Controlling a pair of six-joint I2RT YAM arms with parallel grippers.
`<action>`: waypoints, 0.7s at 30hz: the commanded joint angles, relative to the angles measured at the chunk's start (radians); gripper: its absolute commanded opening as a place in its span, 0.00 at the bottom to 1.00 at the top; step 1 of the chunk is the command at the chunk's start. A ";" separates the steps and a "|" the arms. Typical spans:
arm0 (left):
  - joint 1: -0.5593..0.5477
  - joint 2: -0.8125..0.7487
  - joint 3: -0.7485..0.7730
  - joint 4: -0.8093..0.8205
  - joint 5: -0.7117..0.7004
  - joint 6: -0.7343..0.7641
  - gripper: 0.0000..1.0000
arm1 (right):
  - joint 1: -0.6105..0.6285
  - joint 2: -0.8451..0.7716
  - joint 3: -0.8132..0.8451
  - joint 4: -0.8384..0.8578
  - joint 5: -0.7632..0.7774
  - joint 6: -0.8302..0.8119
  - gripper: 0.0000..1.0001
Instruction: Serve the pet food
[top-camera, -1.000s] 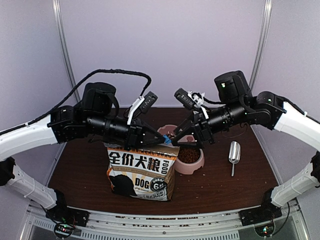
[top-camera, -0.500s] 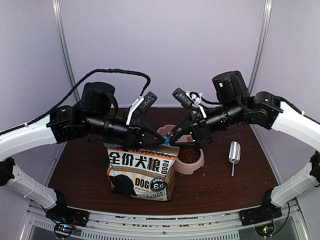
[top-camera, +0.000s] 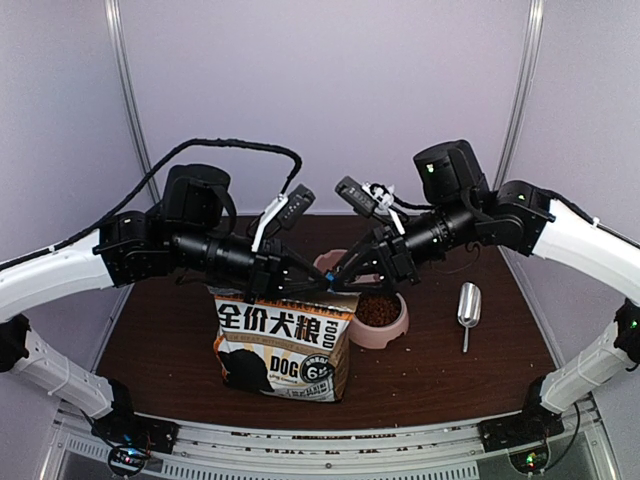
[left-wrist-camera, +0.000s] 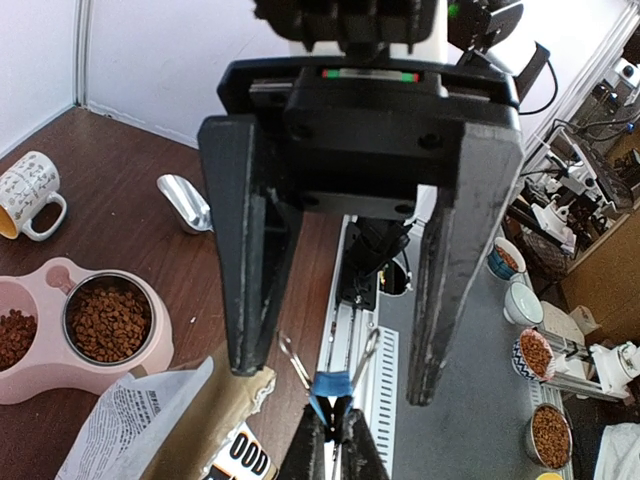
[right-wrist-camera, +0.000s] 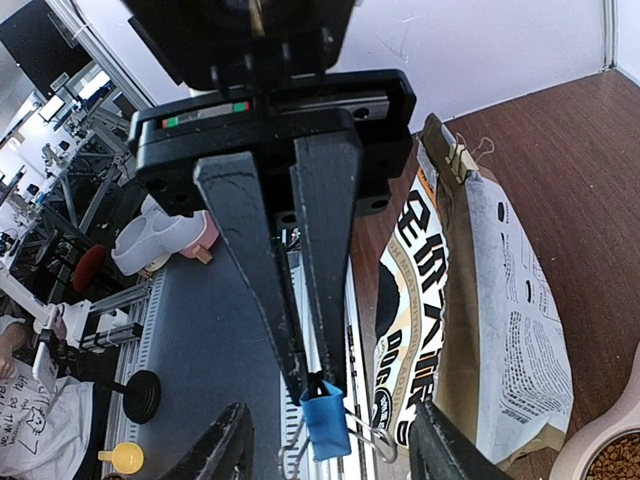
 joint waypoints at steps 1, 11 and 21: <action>-0.003 -0.023 0.005 0.006 -0.013 0.022 0.00 | -0.004 -0.005 0.044 -0.004 -0.022 -0.014 0.52; -0.003 -0.033 0.005 0.000 -0.032 0.024 0.00 | -0.005 0.001 0.049 -0.030 -0.022 -0.024 0.42; -0.003 -0.032 0.008 0.001 -0.034 0.022 0.00 | -0.005 -0.001 0.044 -0.032 -0.040 -0.028 0.28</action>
